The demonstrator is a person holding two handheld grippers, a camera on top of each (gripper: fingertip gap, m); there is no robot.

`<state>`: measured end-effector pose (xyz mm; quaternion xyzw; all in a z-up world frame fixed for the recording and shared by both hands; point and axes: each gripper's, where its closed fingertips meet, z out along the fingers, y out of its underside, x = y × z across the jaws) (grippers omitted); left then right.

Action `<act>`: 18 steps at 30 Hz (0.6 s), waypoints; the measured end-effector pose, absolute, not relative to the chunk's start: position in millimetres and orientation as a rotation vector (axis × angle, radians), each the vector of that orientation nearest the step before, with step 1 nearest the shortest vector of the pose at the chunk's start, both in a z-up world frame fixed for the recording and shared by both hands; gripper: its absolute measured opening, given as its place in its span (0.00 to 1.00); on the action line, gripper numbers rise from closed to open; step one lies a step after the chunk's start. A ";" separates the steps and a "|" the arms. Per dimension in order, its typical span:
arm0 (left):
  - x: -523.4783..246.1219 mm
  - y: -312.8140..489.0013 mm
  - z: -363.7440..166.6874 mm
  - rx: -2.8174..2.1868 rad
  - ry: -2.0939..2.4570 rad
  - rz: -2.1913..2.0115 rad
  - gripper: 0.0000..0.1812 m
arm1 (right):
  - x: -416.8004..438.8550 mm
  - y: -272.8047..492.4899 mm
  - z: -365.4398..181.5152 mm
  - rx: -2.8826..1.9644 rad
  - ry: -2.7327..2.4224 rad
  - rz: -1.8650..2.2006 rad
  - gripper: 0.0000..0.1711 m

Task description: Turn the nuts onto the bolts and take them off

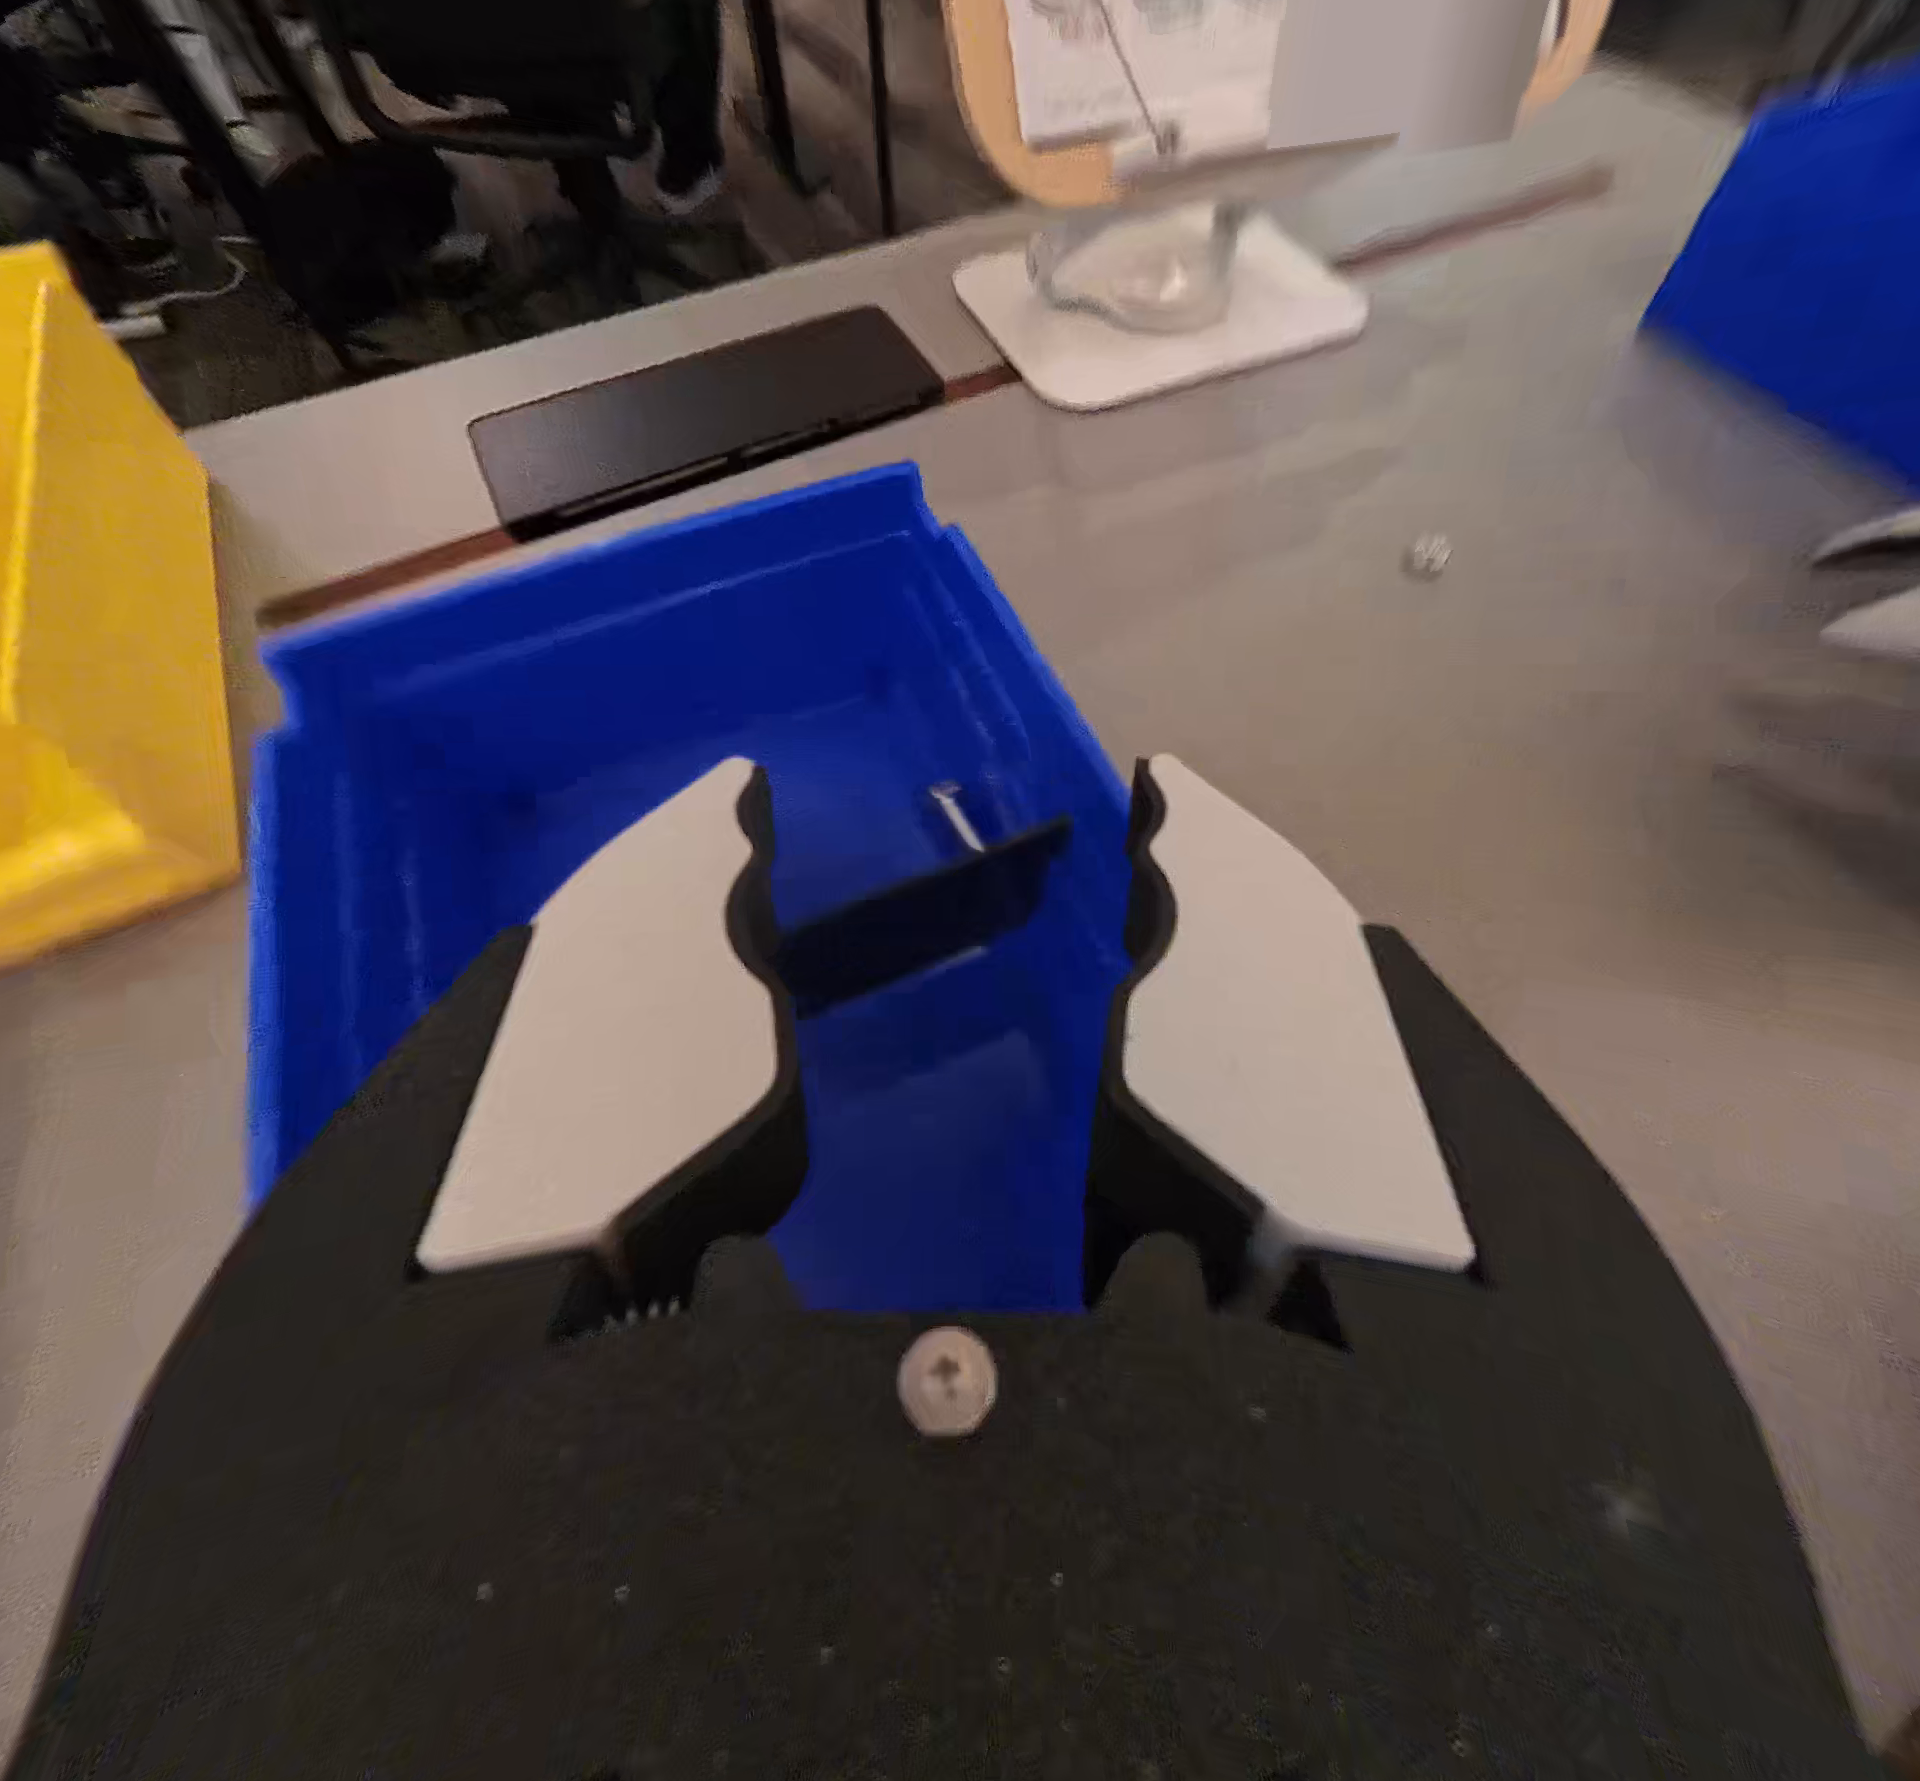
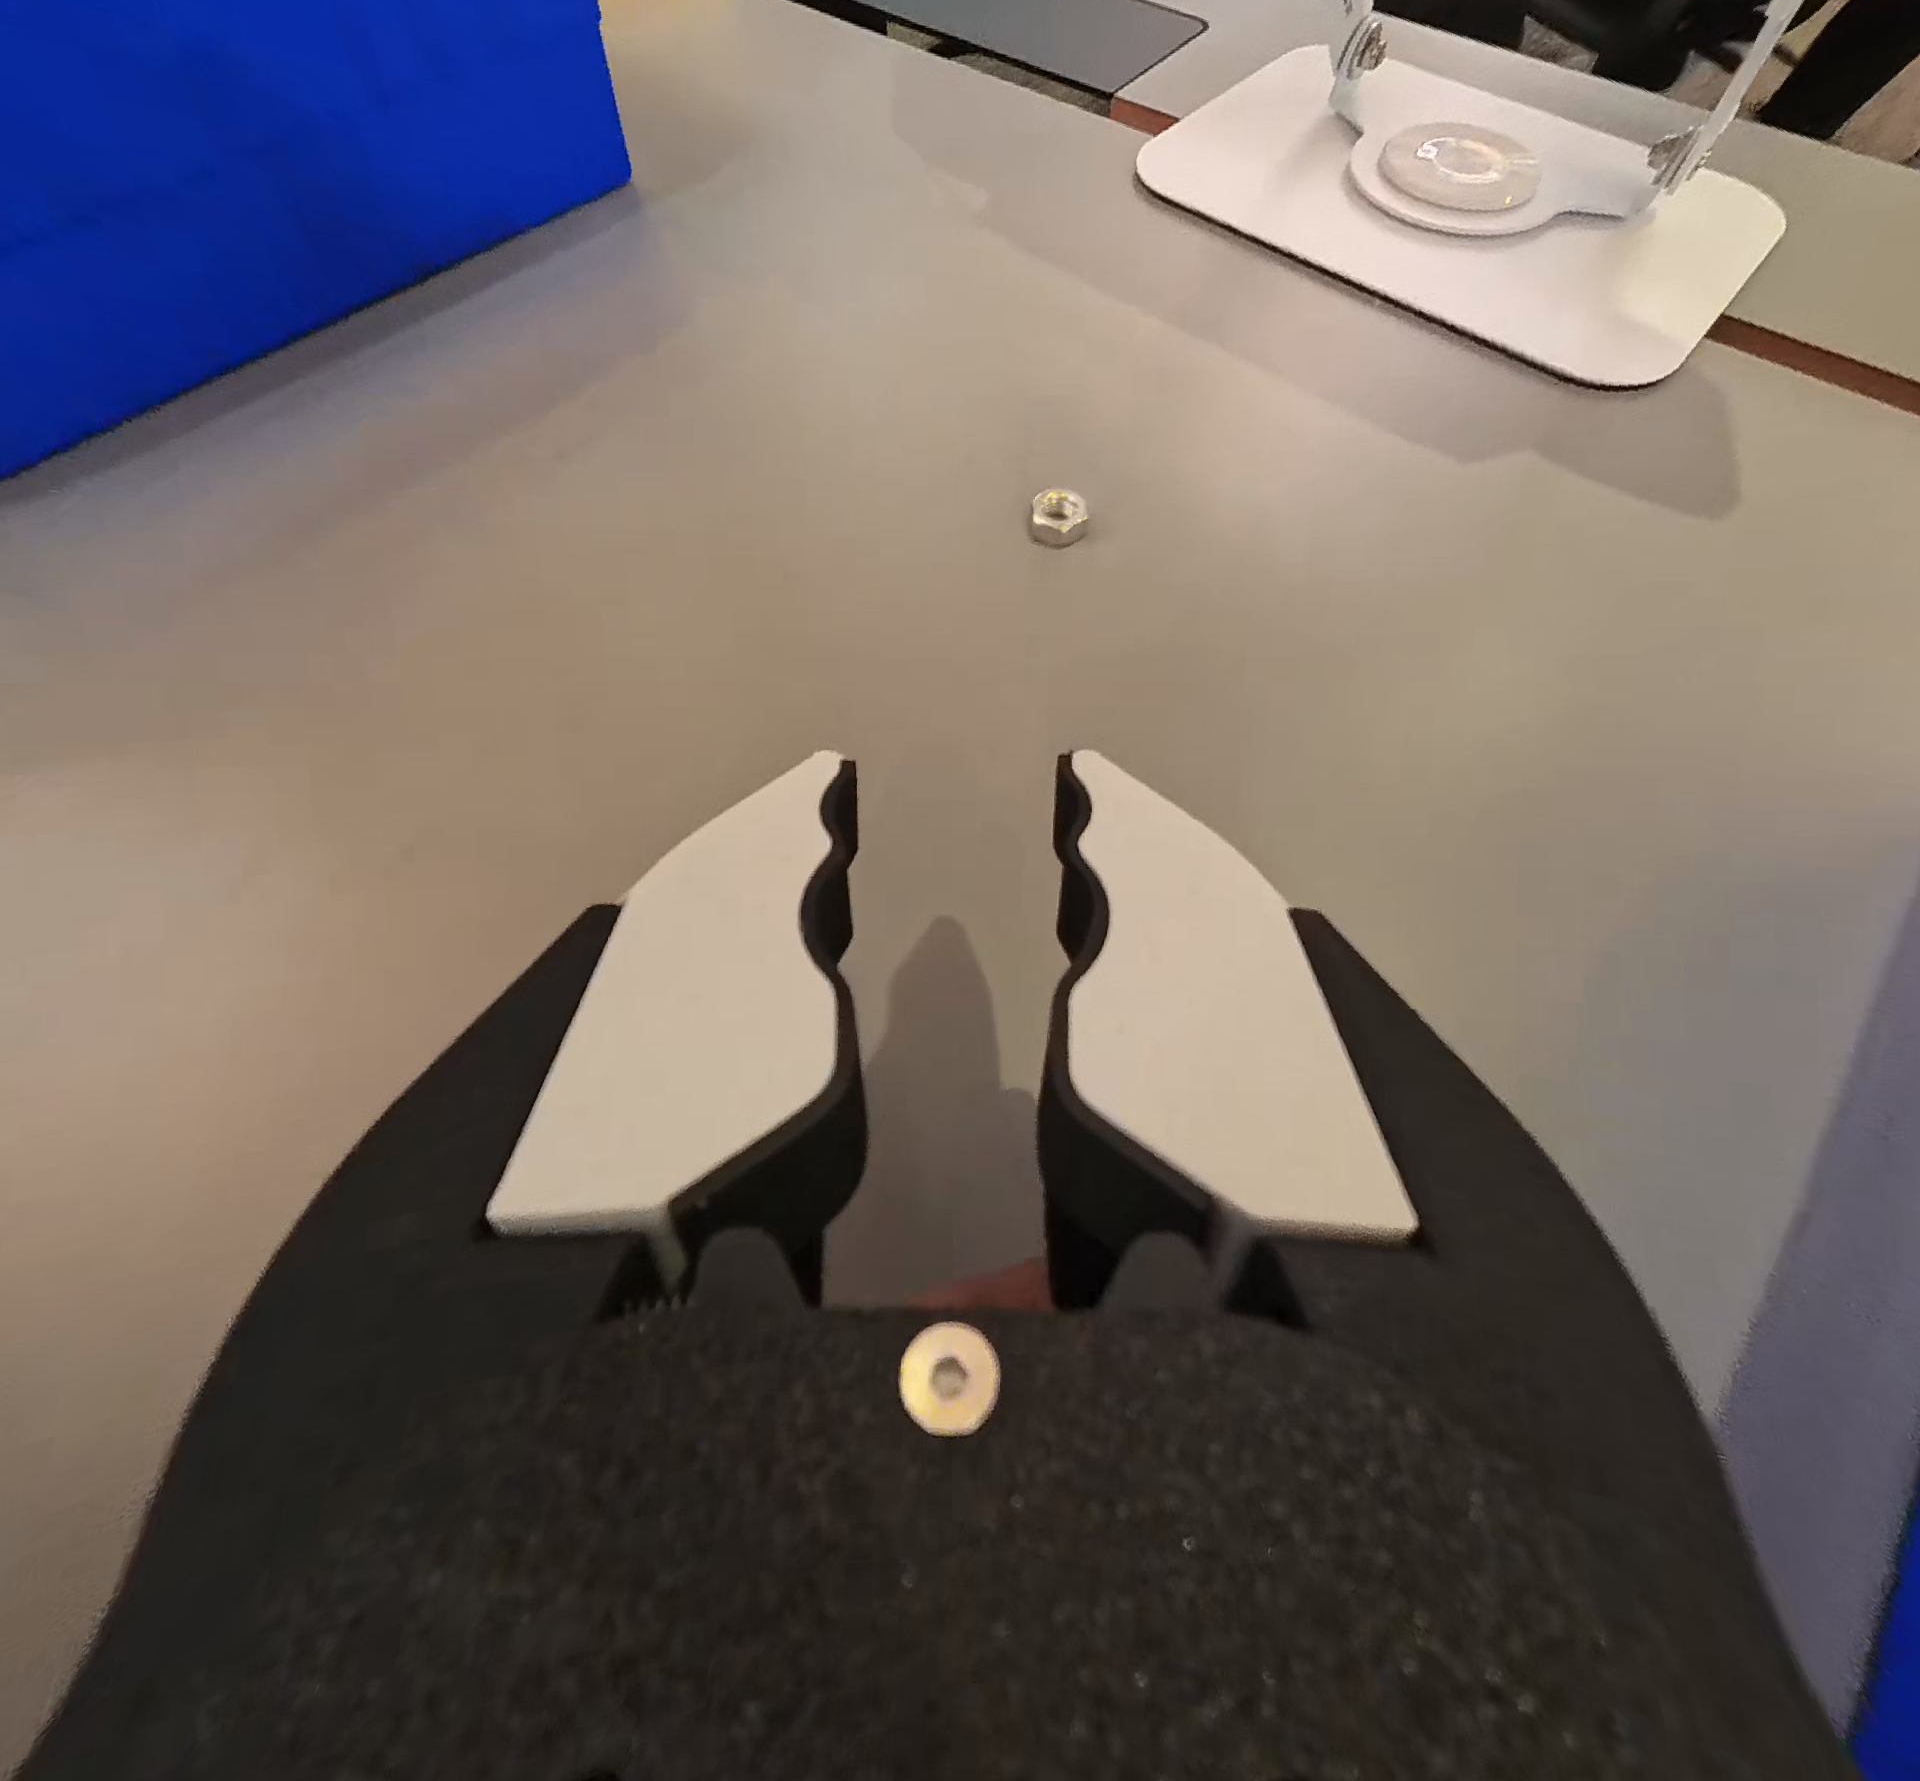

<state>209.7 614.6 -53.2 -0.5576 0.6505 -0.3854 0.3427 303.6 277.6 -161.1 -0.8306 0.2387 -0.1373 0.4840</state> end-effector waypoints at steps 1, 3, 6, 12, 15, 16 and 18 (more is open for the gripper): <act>225.4 618.2 -57.4 -1.408 1.800 -0.933 0.35 | 305.3 276.4 -159.8 -2.023 0.580 -0.339 0.21; 252.7 626.0 -74.8 -1.404 2.000 -0.837 0.32 | 308.2 272.7 -156.3 -2.019 0.579 -0.353 0.21; 275.5 630.9 -115.7 -1.513 2.281 -0.725 0.31 | 310.5 266.2 -153.2 -2.013 0.591 -0.367 0.21; 291.4 626.1 -166.3 -1.662 2.545 -0.557 0.25 | 309.7 261.0 -154.6 -2.018 0.612 -0.372 0.21; 292.1 621.4 -178.1 -1.715 2.651 -0.539 0.25 | 309.2 262.1 -153.9 -2.027 0.604 -0.377 0.21; 292.1 621.6 -182.6 -1.735 2.674 -0.521 0.25 | 309.1 262.5 -153.4 -2.029 0.600 -0.380 0.21; 292.2 621.9 -190.8 -1.757 2.705 -0.488 0.24 | 309.4 262.7 -151.9 -2.034 0.592 -0.389 0.21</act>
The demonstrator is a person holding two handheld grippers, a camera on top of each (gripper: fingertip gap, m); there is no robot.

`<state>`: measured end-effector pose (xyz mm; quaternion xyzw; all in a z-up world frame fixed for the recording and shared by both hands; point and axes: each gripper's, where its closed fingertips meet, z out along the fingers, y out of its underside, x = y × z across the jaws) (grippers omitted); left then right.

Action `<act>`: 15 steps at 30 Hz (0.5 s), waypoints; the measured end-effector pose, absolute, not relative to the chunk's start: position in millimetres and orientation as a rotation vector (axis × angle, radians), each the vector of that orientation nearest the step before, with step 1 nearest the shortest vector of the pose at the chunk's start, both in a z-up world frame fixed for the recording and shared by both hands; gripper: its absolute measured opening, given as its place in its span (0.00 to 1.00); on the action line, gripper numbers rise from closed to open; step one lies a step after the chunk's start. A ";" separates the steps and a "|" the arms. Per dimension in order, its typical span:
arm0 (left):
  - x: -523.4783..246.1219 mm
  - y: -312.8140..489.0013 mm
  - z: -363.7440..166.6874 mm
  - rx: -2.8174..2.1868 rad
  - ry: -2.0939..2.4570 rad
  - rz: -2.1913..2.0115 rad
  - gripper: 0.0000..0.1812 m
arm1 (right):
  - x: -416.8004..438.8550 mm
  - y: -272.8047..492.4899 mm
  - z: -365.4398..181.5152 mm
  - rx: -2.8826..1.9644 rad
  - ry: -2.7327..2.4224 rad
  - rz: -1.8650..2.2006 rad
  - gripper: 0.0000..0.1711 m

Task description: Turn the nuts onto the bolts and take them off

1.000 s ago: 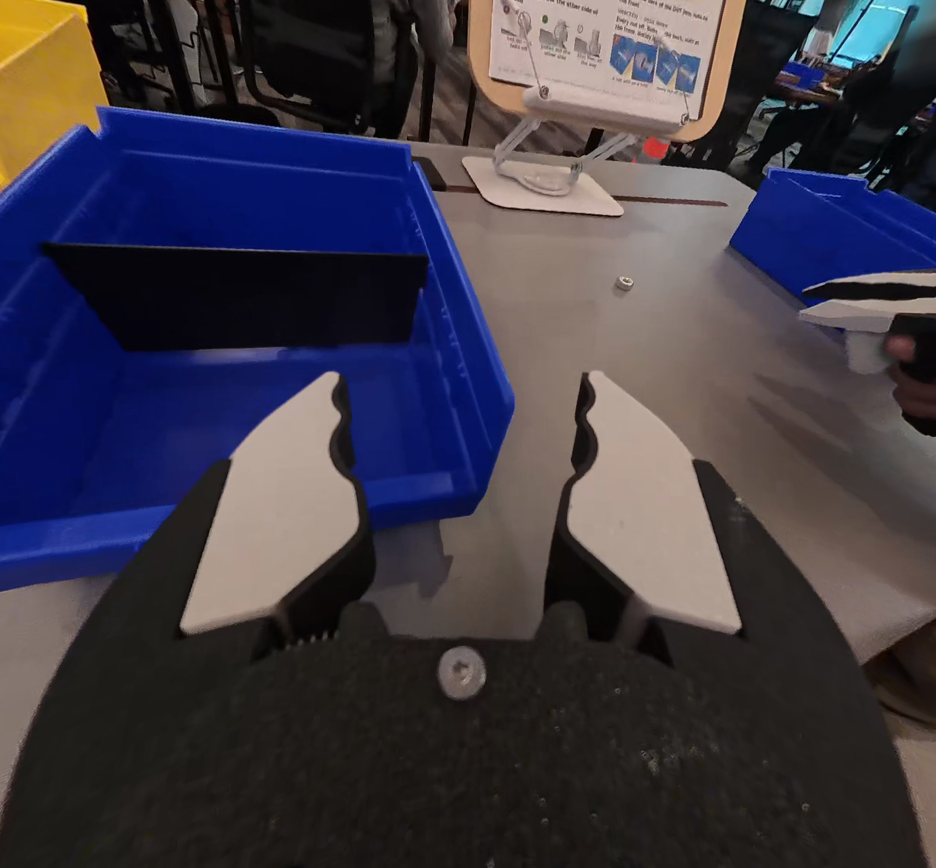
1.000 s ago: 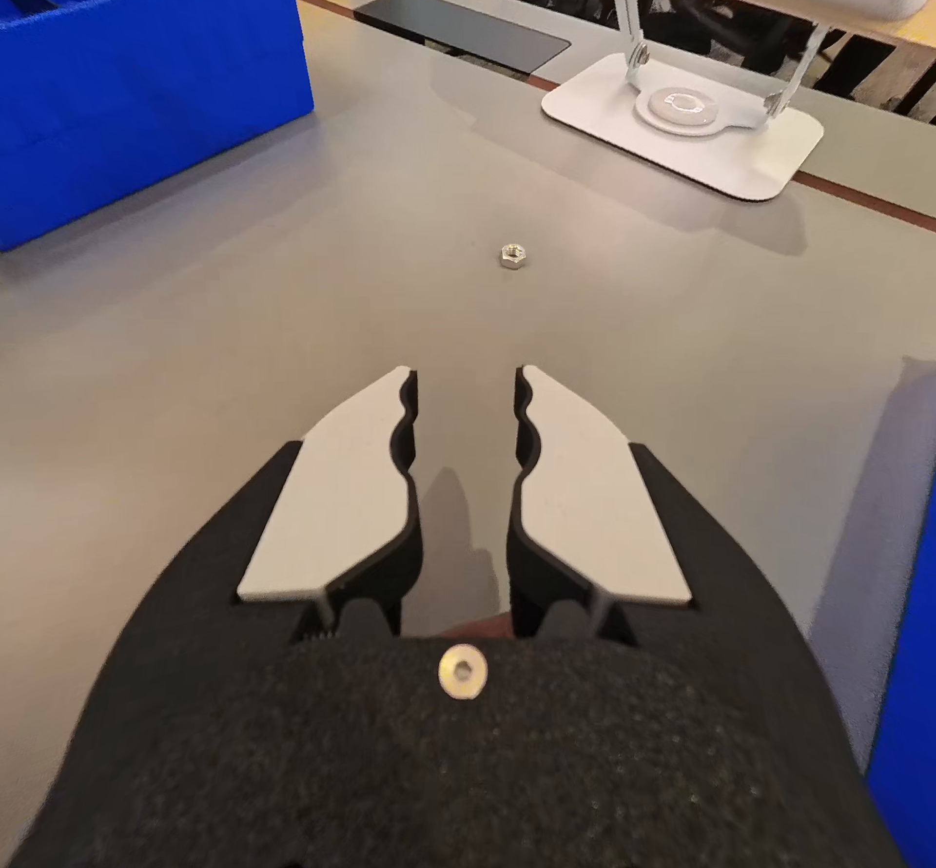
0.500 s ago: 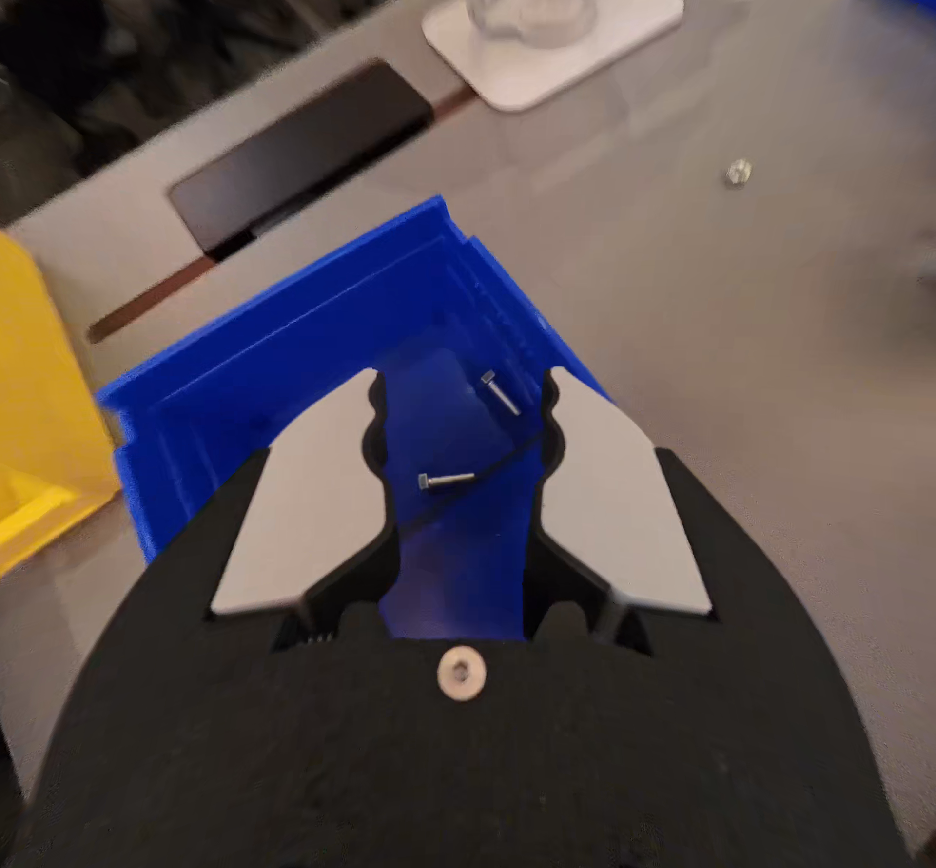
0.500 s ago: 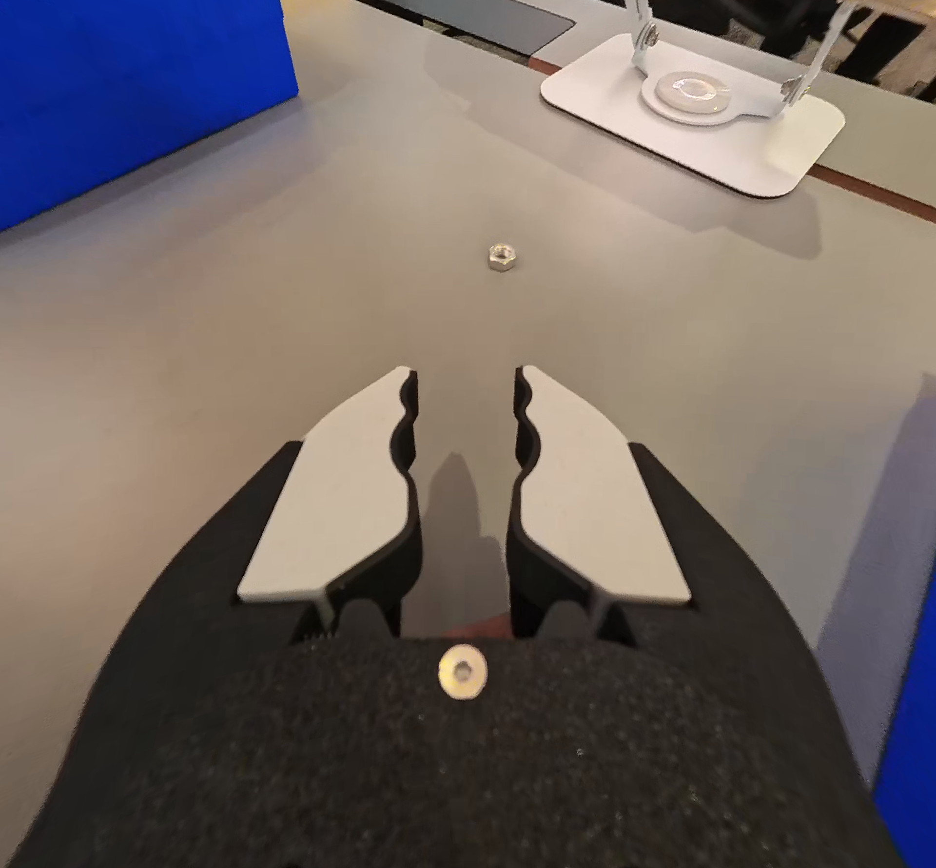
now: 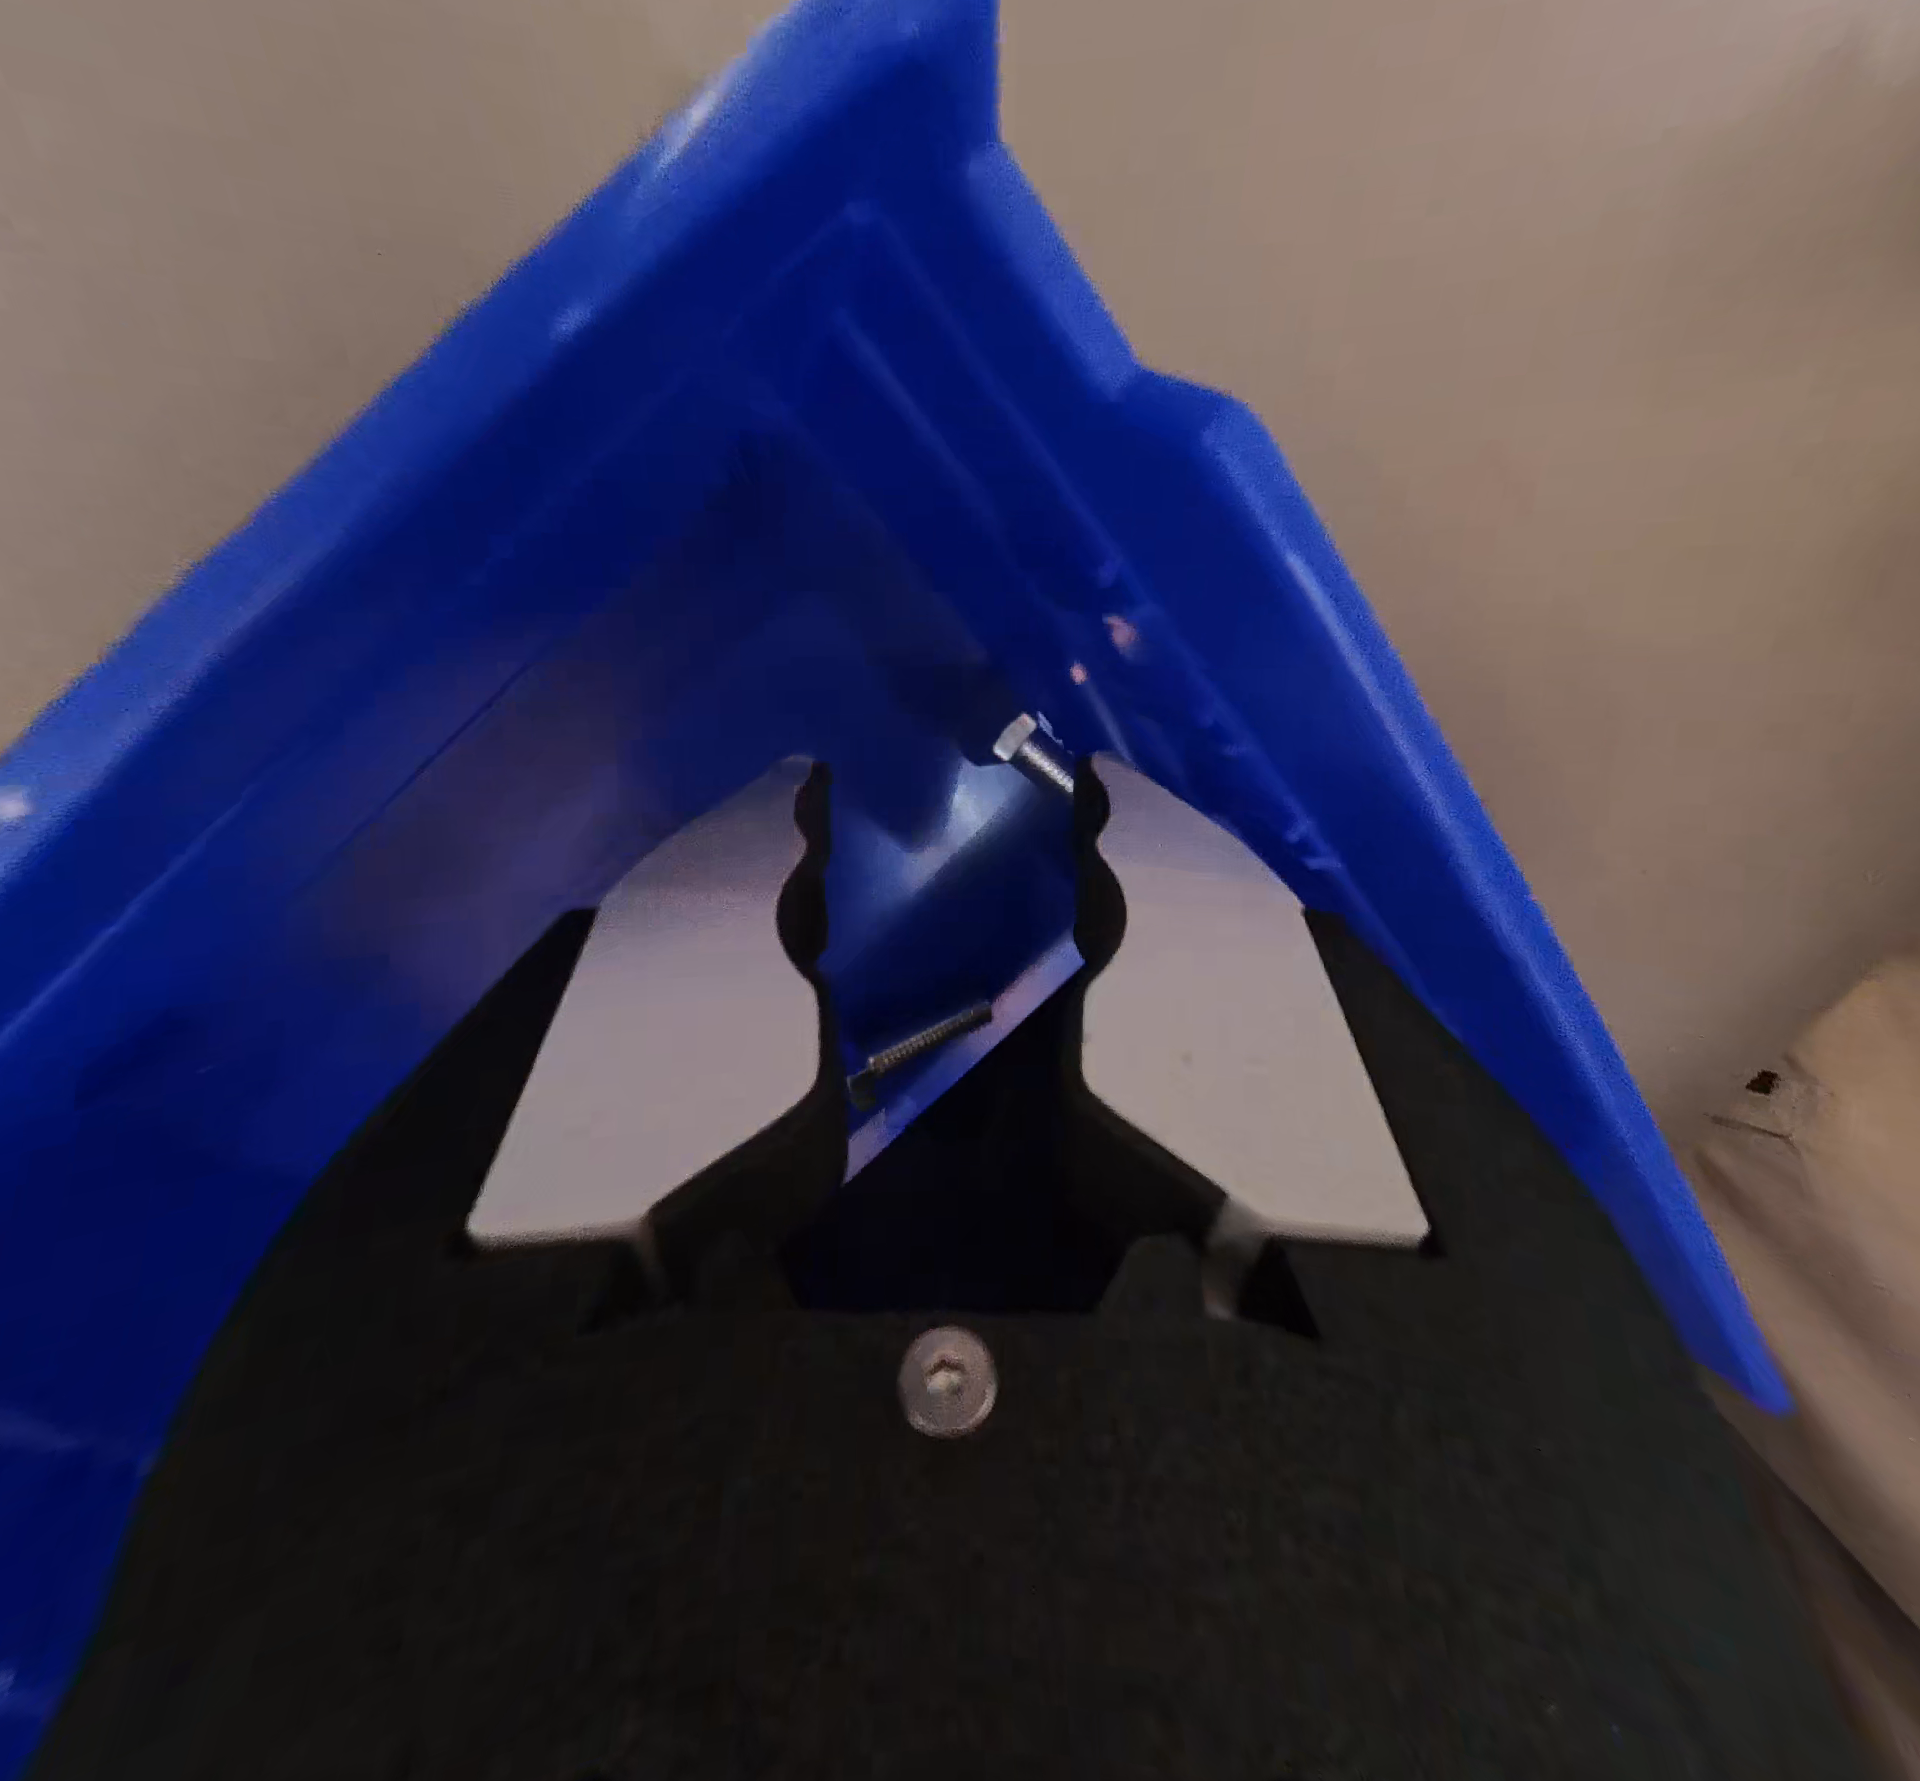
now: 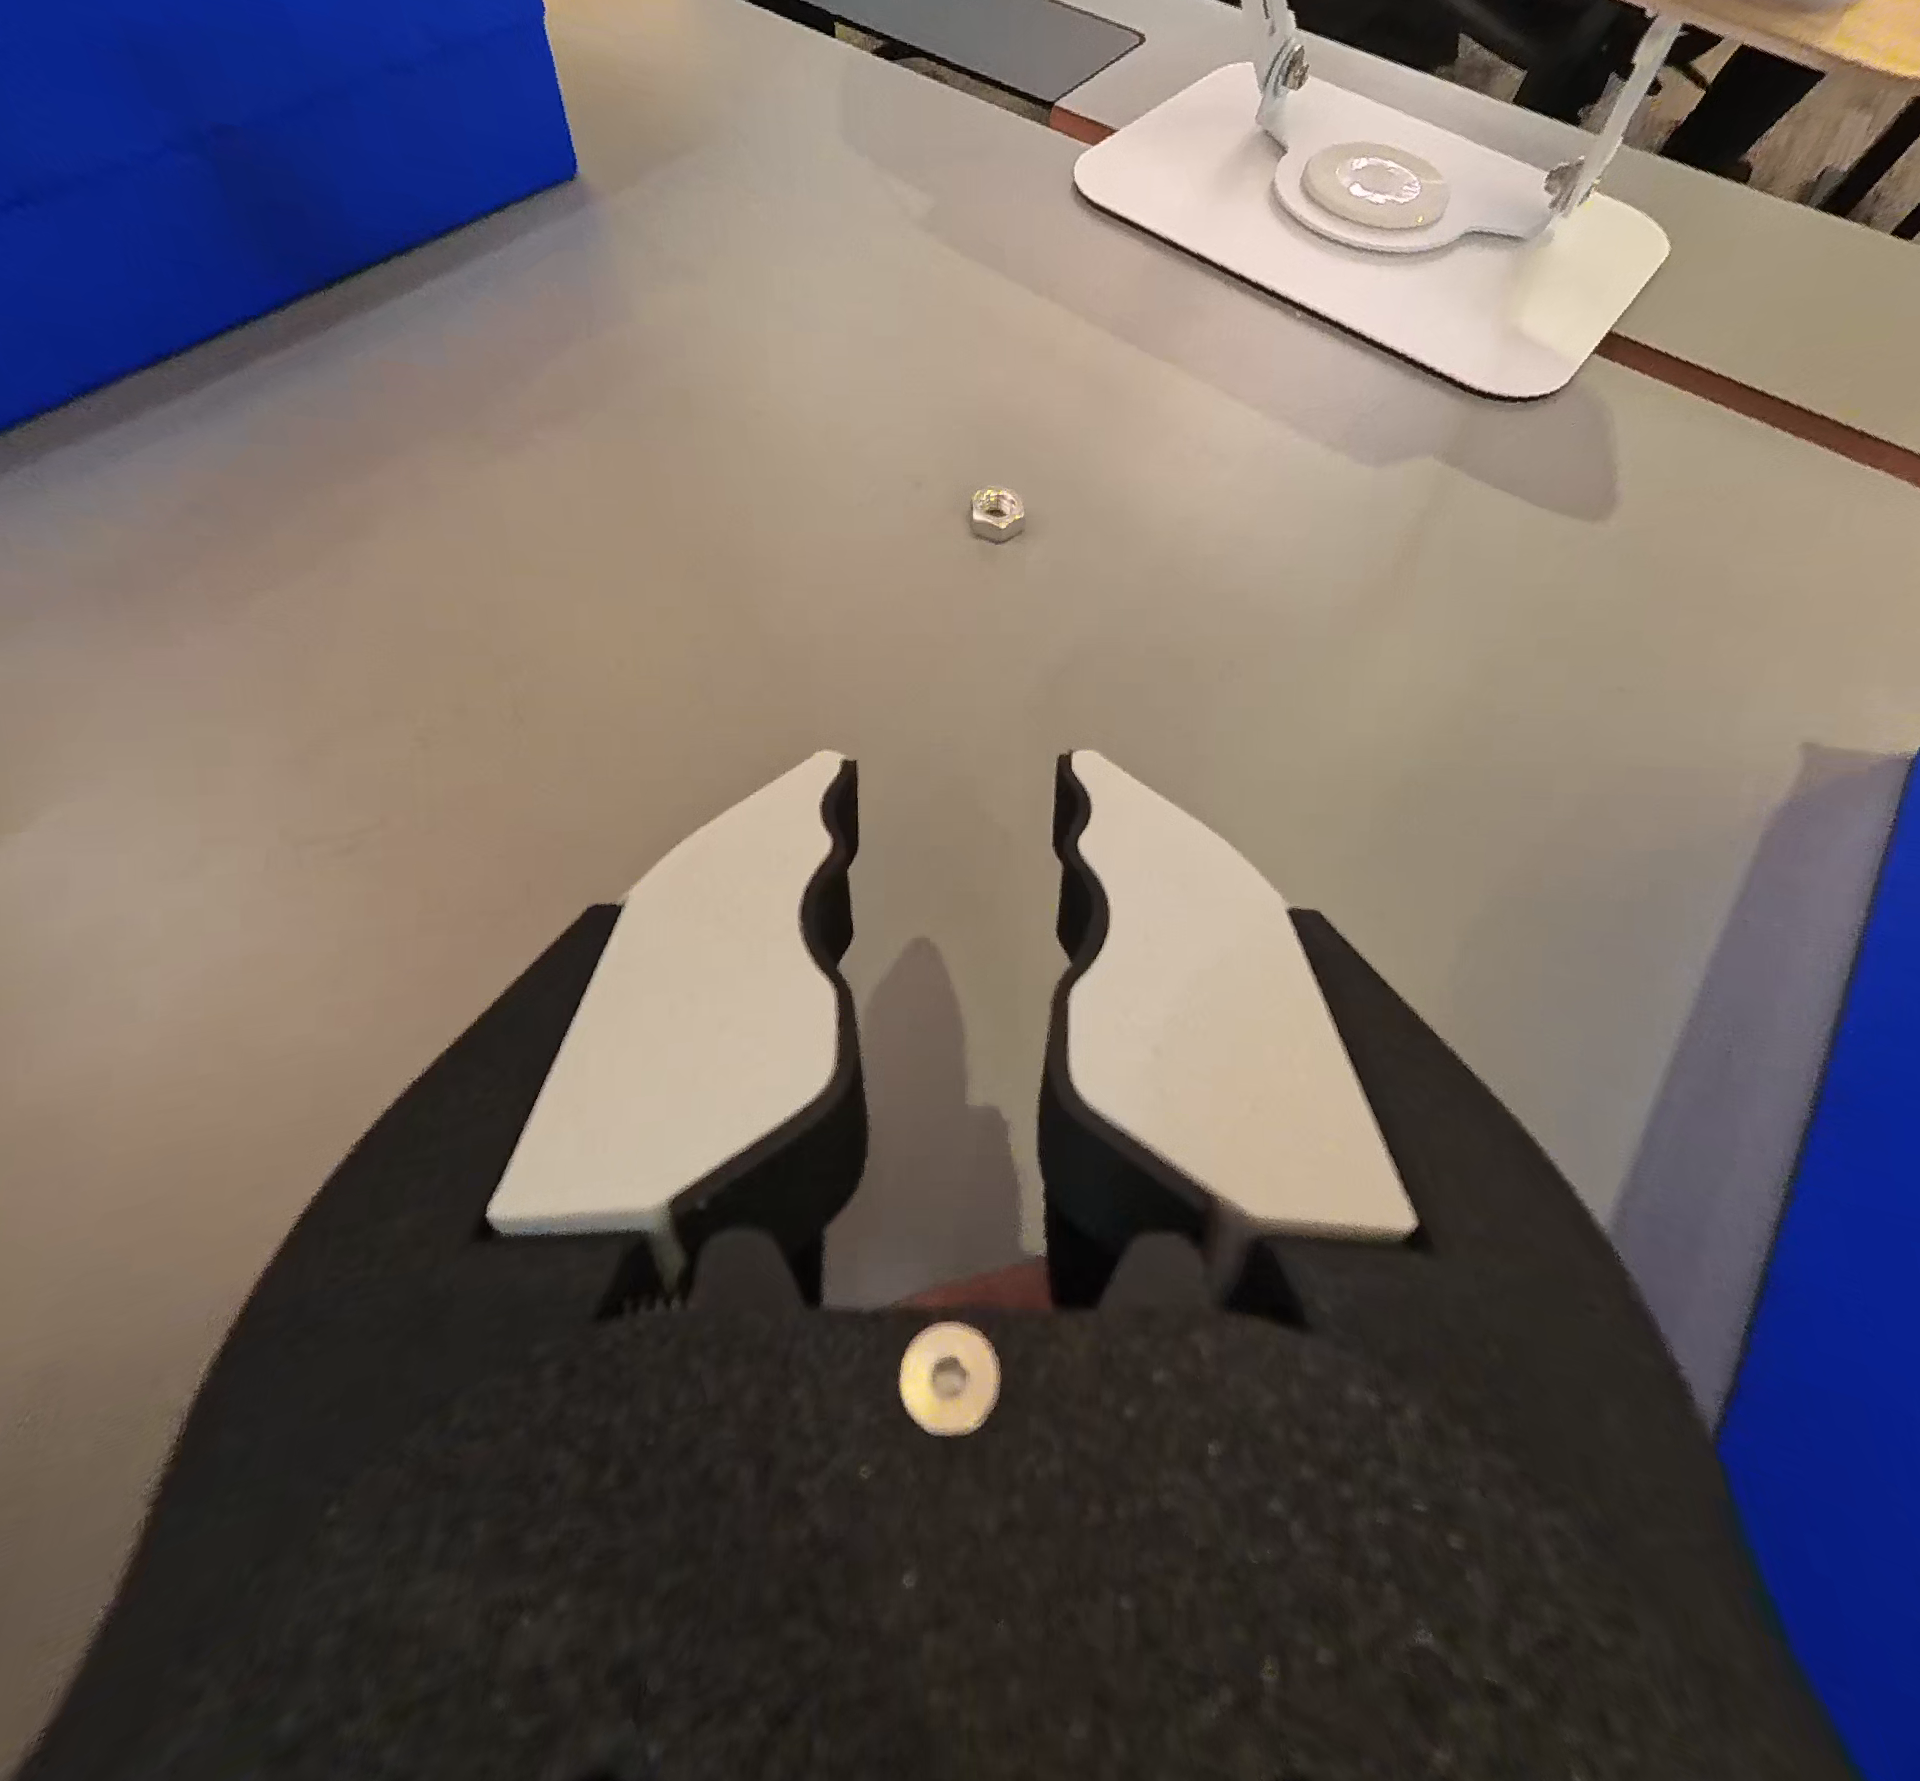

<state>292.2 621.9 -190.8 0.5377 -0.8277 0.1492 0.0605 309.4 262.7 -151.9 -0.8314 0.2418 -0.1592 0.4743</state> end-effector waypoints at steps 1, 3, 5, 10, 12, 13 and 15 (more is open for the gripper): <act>291.8 620.9 -194.0 1.620 -2.498 0.439 0.24 | 309.8 262.4 -151.2 -2.035 0.590 -0.395 0.21; 290.0 619.1 -199.4 1.598 -2.495 0.407 0.24 | 310.6 261.7 -149.8 -2.035 0.591 -0.402 0.21; 288.9 617.5 -203.4 1.583 -2.494 0.388 0.22 | 311.3 261.6 -149.3 -2.033 0.594 -0.401 0.21; 282.8 614.4 -210.7 1.548 -2.462 0.340 0.18 | 311.4 263.9 -150.0 -2.037 0.589 -0.402 0.21; 281.4 610.2 -209.9 1.517 -2.457 0.346 0.13 | 310.9 265.5 -150.0 -2.036 0.587 -0.398 0.21; 280.3 607.5 -209.5 1.508 -2.442 0.355 0.10 | 310.6 266.4 -149.9 -2.035 0.586 -0.396 0.21; 280.1 607.3 -209.4 1.507 -2.439 0.356 0.10 | 310.4 267.7 -149.7 -2.036 0.582 -0.397 0.21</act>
